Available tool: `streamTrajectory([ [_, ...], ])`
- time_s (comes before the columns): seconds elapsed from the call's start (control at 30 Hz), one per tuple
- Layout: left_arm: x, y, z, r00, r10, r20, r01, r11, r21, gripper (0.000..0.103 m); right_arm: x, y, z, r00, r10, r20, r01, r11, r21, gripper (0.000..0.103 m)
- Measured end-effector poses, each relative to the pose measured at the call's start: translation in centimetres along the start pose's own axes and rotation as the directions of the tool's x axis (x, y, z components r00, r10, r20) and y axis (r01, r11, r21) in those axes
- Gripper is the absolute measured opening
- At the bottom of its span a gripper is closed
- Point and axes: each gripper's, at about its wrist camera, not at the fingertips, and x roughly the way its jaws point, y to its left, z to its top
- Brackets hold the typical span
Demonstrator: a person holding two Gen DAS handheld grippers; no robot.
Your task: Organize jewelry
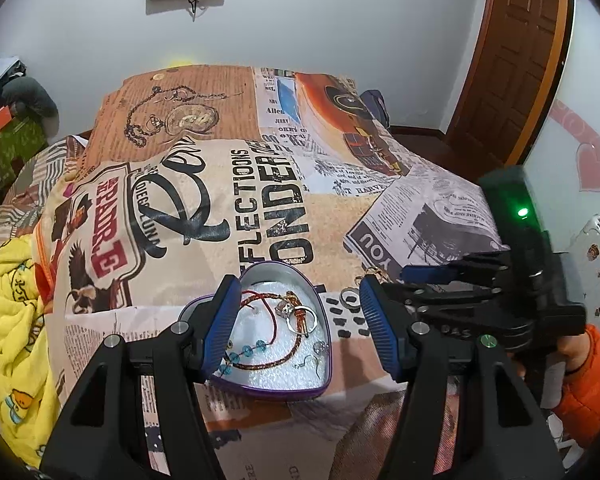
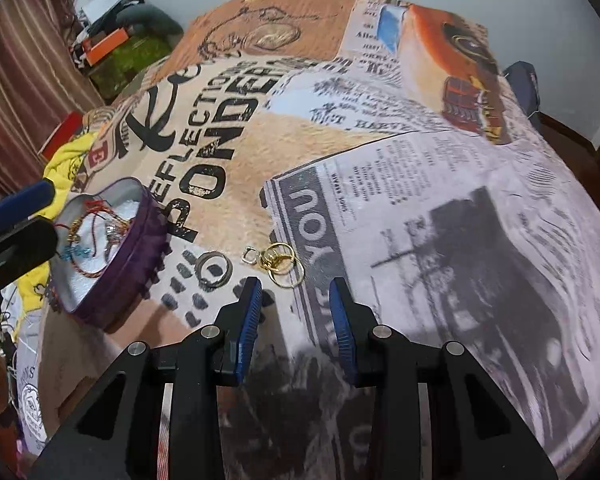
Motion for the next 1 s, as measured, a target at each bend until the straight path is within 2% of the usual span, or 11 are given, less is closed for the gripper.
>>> streamTrajectory([
  [0.17, 0.2, 0.3, 0.1, 1.000, -0.010, 0.006, 0.010, 1.000, -0.012, 0.060, 0.4, 0.7, 0.0, 1.000, -0.021, 0.017, 0.022, 0.998, -0.052, 0.031],
  [0.23, 0.2, 0.1, 0.1, 1.000, -0.017, 0.004, 0.017, 1.000, -0.015, 0.060, 0.4, 0.9, -0.1, 0.999, -0.032, 0.025, 0.034, 0.997, -0.072, 0.019],
  [0.37, 0.1, -0.4, 0.0, 0.999, -0.033, -0.002, 0.033, 0.999, -0.010, 0.060, 0.2, 1.1, -0.3, 0.999, -0.028, 0.025, 0.030, 0.997, -0.071, 0.015],
  [0.4, 0.0, -0.7, 0.0, 0.999, -0.037, -0.001, 0.037, 0.999, -0.007, 0.060, 0.0, 1.0, -0.4, 0.999, -0.024, 0.025, 0.026, 0.997, -0.066, 0.006],
  [0.43, -0.1, -0.9, 0.0, 0.999, -0.042, -0.001, 0.042, 0.999, -0.003, 0.060, -0.1, 1.1, -0.4, 1.000, -0.021, 0.021, 0.023, 0.998, -0.065, 0.004],
  [0.6, -0.4, -2.2, -0.2, 0.996, -0.090, -0.013, 0.091, 0.996, 0.005, 0.060, -1.2, 0.7, -1.0, 1.000, -0.021, 0.023, 0.022, 0.999, -0.049, 0.004],
  [0.73, 0.4, -3.2, -0.6, 0.987, -0.151, -0.052, 0.150, 0.989, -0.017, 0.060, -2.7, 0.1, -1.5, 0.999, -0.017, 0.049, 0.018, 0.999, -0.026, 0.004],
  [0.8, 1.0, -3.8, -0.8, 0.980, -0.182, -0.075, 0.181, 0.983, -0.027, 0.053, -3.6, -0.2, -1.8, 0.997, -0.037, 0.069, 0.038, 0.999, -0.016, 0.004],
  [0.9, 2.3, -4.6, -1.2, 0.967, -0.228, -0.118, 0.223, 0.973, -0.051, 0.052, -4.8, -1.0, -2.0, 0.995, -0.056, 0.083, 0.056, 0.998, 0.002, 0.004],
  [1.0, 3.6, -5.0, -1.4, 0.965, -0.218, -0.146, 0.210, 0.975, -0.068, 0.047, -5.7, -1.9, -2.0, 0.995, -0.046, 0.084, 0.043, 0.999, 0.032, 0.006],
])
